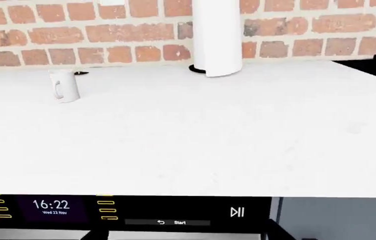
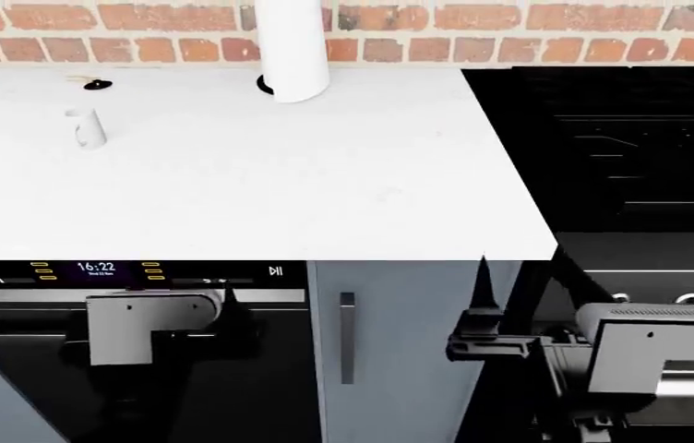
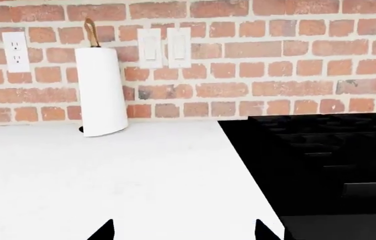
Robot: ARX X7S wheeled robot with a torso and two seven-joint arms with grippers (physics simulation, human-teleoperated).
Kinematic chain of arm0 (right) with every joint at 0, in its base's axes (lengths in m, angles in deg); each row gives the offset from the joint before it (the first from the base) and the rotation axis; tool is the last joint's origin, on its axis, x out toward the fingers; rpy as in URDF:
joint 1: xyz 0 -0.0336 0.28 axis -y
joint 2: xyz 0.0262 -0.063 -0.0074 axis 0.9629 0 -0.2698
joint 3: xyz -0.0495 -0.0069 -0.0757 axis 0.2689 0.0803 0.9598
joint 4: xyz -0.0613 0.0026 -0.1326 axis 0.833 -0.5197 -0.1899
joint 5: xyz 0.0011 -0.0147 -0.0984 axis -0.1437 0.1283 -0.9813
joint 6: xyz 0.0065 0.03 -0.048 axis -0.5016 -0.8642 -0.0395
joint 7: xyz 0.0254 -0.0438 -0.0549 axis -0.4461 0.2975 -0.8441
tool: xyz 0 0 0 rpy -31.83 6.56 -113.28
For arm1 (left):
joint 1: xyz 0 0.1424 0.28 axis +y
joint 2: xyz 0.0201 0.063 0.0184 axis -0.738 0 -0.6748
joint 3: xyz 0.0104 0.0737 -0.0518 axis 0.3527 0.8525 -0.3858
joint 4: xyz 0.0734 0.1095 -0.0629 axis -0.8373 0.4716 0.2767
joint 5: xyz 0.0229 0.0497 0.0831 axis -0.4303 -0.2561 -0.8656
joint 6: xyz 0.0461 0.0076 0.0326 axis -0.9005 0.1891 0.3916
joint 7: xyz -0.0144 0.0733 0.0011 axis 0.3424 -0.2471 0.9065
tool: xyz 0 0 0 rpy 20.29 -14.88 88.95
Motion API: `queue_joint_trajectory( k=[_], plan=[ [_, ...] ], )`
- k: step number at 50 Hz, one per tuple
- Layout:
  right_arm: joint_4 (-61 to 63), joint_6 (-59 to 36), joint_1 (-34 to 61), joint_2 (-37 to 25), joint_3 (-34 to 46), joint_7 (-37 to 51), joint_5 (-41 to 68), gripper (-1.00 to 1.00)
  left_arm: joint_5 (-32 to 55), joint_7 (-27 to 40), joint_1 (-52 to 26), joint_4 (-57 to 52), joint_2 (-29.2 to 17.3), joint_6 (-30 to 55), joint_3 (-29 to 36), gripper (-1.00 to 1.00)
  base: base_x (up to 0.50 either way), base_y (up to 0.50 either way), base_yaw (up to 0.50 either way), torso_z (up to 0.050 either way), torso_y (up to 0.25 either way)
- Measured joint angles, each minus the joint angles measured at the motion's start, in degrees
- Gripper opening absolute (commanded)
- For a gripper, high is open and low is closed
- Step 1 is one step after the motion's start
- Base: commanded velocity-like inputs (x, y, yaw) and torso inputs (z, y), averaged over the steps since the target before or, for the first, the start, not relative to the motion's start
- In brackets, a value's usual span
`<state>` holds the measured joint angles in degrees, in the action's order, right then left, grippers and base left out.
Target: A wet mug is on the counter and needs to be dried. Pick it up and place it upside down in the open cabinet.
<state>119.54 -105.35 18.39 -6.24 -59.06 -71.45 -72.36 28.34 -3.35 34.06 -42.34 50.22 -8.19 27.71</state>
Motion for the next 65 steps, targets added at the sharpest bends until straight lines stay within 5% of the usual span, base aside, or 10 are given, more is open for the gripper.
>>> queue_joint_trajectory(
  k=[6,13,22,29,44,65],
  plan=[
    [7.4,-5.6,3.5,-9.5,-2.4,10.9,15.8,1.00,16.2,8.5,-7.0,-8.9,-2.4,15.1,-6.5,1.00,0.00,0.00,0.00,0.000,0.000],
    [11.9,-5.7,7.9,-21.3,-2.2,23.5,31.6,1.00,44.3,25.8,-14.3,-12.5,-7.2,25.9,-14.4,1.00,0.00,0.00,0.00,0.000,0.000],
    [14.5,-3.0,13.9,-33.3,0.6,35.1,44.7,1.00,73.5,47.6,-21.5,-13.1,-17.1,28.0,-16.3,1.00,0.00,0.01,0.00,0.000,0.000],
    [15.3,0.6,18.4,-41.1,4.3,41.0,51.0,1.00,87.9,57.9,-25.9,-12.5,-23.0,25.6,-15.2,1.00,0.05,0.29,0.00,0.000,0.000],
    [15.4,4.1,25.6,-48.6,8.1,46.3,60.2,1.00,103.6,69.6,-33.9,-10.9,-33.5,19.9,-11.5,1.00,0.07,0.44,0.00,0.000,0.000],
    [14.9,4.3,29.2,-50.2,10.6,47.6,62.9,1.00,105.8,70.0,-35.0,-9.1,-36.3,18.1,-10.0,1.00,0.18,0.37,0.00,0.000,0.000]
  ],
)
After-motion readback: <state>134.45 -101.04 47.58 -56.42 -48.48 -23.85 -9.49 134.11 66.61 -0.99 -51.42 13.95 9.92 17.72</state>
